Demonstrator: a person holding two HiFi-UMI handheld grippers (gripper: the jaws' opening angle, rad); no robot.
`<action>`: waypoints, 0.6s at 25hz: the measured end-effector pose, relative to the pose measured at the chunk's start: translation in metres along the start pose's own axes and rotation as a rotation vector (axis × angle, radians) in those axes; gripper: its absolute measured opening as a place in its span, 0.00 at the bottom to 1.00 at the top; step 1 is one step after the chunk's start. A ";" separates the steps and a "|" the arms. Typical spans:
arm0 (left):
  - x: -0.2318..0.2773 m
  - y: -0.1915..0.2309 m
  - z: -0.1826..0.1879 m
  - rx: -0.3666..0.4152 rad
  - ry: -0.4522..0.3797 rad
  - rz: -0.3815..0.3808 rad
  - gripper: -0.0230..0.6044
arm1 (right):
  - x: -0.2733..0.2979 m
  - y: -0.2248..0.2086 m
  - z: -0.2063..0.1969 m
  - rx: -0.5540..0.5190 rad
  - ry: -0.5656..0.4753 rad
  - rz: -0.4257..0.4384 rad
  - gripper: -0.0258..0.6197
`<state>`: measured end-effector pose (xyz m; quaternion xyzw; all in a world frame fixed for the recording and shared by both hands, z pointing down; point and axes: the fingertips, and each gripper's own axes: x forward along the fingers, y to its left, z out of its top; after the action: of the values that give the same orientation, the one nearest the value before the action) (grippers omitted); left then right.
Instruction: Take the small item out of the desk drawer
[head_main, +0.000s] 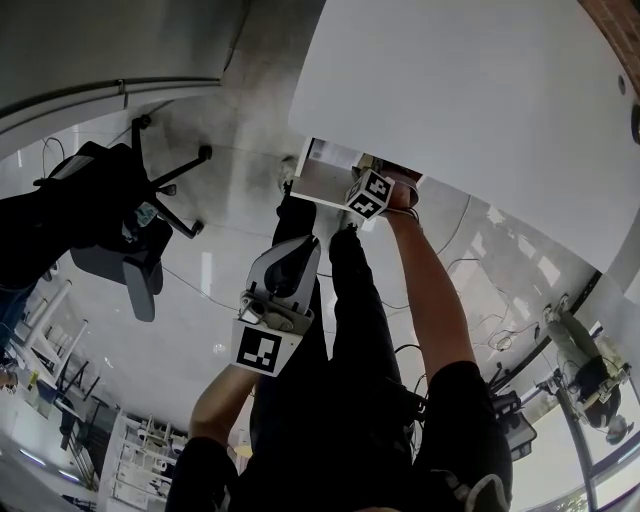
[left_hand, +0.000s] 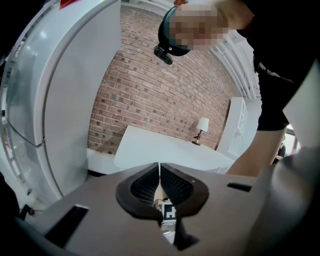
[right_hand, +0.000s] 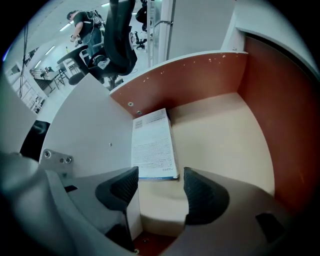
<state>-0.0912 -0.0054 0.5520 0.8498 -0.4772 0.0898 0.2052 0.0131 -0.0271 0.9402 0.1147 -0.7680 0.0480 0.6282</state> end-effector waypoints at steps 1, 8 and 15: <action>0.002 0.001 0.001 0.006 -0.004 -0.002 0.06 | 0.003 -0.002 0.000 -0.008 0.007 -0.001 0.48; 0.006 0.014 -0.010 0.030 0.019 -0.013 0.06 | 0.015 0.007 -0.002 0.000 0.050 0.060 0.49; 0.008 0.023 -0.020 0.047 0.045 -0.020 0.06 | 0.003 0.009 0.002 0.007 0.006 0.033 0.49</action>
<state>-0.1054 -0.0129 0.5789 0.8569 -0.4615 0.1182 0.1968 0.0085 -0.0188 0.9433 0.1040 -0.7679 0.0617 0.6290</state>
